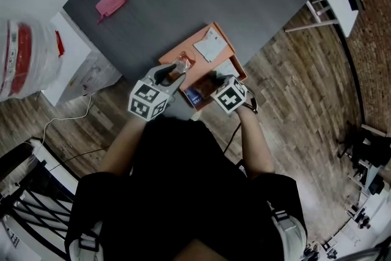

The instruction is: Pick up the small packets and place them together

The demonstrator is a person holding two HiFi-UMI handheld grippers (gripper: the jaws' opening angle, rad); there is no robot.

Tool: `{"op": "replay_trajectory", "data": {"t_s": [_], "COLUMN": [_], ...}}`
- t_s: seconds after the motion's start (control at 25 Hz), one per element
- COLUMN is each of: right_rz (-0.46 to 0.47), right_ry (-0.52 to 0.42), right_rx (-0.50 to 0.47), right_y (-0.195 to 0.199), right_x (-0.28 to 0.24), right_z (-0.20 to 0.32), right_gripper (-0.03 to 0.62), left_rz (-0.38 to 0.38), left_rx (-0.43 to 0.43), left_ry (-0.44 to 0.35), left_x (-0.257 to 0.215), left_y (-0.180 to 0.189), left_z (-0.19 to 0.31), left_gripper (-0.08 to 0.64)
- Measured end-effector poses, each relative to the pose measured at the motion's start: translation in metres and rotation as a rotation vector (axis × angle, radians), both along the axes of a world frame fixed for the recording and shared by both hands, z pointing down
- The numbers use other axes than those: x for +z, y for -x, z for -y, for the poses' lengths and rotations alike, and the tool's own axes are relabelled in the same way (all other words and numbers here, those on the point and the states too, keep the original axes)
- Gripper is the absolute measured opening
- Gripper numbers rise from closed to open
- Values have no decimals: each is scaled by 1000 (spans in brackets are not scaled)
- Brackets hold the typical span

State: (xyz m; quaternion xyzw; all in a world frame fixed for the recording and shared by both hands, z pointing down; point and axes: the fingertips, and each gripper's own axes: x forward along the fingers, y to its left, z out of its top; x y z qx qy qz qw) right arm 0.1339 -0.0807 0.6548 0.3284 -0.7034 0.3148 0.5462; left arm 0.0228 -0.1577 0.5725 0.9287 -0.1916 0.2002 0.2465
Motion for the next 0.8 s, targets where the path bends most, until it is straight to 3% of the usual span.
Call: {"op": "replay_trajectory", "data": {"t_s": [0.12,0.24,0.52,0.6,0.68,0.8], "right_rz": [104,86,110,50,-37,-75], "right_ry": [-31,-34,155,154,136,108], "right_rx": [5,-14,-12,-20,-47,-62], "right_y": [9,2,16,13,6,1], "right_x": [-14,-12,3,9,13,12], "right_z": [2,7,-6,-6,-4,-2], "right_gripper": [5,133,277,287,245,221], "left_rz": [3,9,6,2,-2,-6], "left_rx": [6,14,11,7,4,1], "left_ry": [2,4,14,16,16,18], "left_x": [2,1,1,1,1,1], "left_y": [0,-2,1,1,1,0], "left_z": [0,-1,0,1,3,4], "left_gripper": [158,158,158,158,158,158]}}
